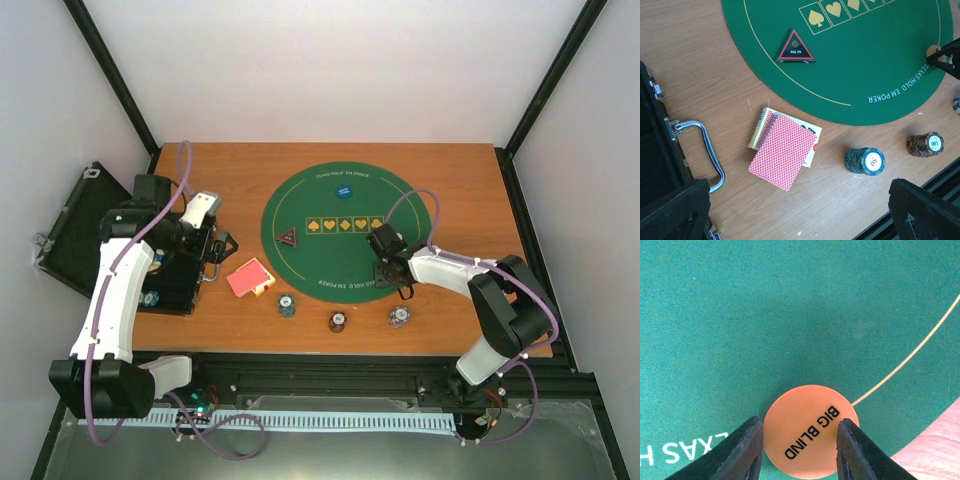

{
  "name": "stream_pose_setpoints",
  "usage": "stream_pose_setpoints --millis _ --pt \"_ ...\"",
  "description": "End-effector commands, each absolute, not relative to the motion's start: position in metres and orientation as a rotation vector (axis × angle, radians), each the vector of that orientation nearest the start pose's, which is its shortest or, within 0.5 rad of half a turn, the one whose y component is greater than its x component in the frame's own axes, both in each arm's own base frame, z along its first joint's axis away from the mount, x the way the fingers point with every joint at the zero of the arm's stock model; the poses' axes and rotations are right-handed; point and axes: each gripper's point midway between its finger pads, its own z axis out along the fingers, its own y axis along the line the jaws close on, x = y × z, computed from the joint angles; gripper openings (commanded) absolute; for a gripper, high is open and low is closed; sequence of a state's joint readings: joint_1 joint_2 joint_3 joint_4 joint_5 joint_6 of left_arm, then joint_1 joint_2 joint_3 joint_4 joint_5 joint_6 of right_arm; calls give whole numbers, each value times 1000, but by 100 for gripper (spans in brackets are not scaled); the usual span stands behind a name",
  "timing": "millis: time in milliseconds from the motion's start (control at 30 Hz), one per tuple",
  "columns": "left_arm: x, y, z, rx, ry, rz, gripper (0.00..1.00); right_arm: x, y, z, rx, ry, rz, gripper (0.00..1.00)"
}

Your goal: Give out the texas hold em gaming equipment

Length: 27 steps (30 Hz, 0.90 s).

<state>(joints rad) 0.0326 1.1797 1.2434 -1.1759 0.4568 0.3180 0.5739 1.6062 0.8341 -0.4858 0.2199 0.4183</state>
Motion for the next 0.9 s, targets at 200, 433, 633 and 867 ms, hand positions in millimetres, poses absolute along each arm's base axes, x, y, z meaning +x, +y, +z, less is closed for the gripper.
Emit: stream_pose_setpoints --millis 200,433,633,867 --pt "269 -61 237 476 2515 -434 100 299 169 82 -286 2658 -28 54" --pt "293 -29 230 274 2539 -212 100 253 266 134 -552 2553 165 79" --pt "301 -13 234 206 2502 -101 100 205 339 126 -791 2558 248 87" --pt "296 -14 222 201 2528 -114 100 187 383 106 -948 2592 324 88"
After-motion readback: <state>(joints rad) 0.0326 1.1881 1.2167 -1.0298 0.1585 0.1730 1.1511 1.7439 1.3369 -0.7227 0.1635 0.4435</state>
